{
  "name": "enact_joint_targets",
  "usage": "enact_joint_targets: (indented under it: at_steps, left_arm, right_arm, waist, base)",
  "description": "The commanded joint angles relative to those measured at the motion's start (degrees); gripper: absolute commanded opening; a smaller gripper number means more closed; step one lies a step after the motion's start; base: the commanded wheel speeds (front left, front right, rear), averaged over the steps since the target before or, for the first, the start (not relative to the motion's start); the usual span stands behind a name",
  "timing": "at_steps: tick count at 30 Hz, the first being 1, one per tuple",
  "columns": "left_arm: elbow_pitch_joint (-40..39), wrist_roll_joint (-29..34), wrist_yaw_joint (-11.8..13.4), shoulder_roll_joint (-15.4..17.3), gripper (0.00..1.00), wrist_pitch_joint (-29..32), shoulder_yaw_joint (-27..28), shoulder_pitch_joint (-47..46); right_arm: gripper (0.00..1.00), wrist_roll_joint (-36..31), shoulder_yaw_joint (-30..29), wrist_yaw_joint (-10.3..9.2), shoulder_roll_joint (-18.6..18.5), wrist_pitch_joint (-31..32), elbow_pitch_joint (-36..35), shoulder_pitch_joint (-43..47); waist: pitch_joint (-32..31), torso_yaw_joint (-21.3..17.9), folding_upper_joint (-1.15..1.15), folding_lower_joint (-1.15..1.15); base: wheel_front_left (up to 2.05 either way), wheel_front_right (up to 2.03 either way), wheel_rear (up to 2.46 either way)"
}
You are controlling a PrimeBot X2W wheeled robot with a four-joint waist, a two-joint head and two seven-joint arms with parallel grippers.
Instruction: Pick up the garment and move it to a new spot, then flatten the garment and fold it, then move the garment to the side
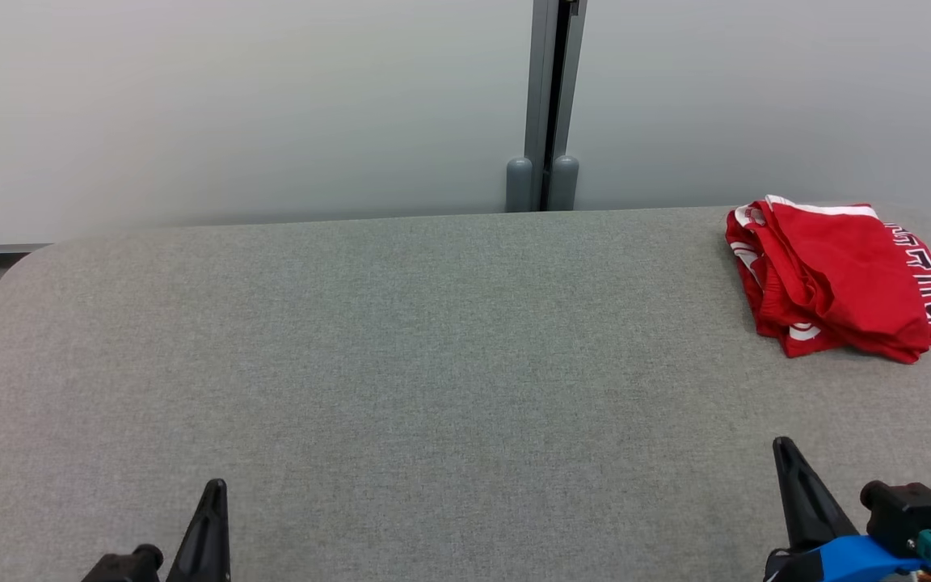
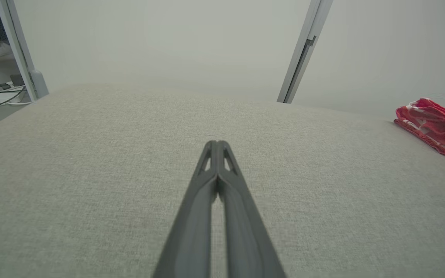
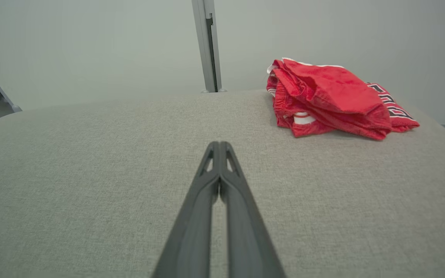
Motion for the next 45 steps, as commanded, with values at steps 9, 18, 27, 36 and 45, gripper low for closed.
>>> enact_joint_targets:
  at_steps: [9,18,27,36,45]
  left_arm:
    - [0.16,-7.87,-0.7,-1.29,0.0,2.48,2.0,-1.21]
    - [-0.09,-14.71,-1.3,-2.22,0.0,4.6,3.71,-2.41]
    - [-0.33,-21.69,-1.93,-3.17,0.0,6.75,5.45,-3.64]
    - [-0.54,-27.99,-2.5,-4.05,0.0,8.7,7.03,-4.74]
    - [-0.72,-33.75,-3.03,-4.85,0.0,10.5,8.45,-5.73]
  right_arm:
    - [0.0,9.58,-0.46,0.0,0.02,1.45,1.1,-1.16]
    - [0.0,17.96,-0.63,0.0,-0.01,2.42,1.48,-2.07]
    - [0.0,26.46,-0.86,0.0,-0.04,3.49,1.95,-3.05]
    - [0.0,34.1,-1.09,0.0,-0.08,4.47,2.4,-3.94]
    - [0.0,41.09,-1.3,0.0,-0.11,5.38,2.83,-4.79]
  waist:
    - [0.03,0.0,0.0,0.0]
    - [0.07,-0.01,0.0,0.0]
    - [0.11,-0.01,0.0,0.0]
    - [0.15,-0.02,0.0,0.0]
    - [0.19,-0.02,0.0,0.0]
  base:
    - [0.0,0.0,0.0]
    - [0.0,0.0,0.0]
    - [0.0,0.0,0.0]
    - [0.0,0.0,0.0]
    - [0.0,0.0,0.0]
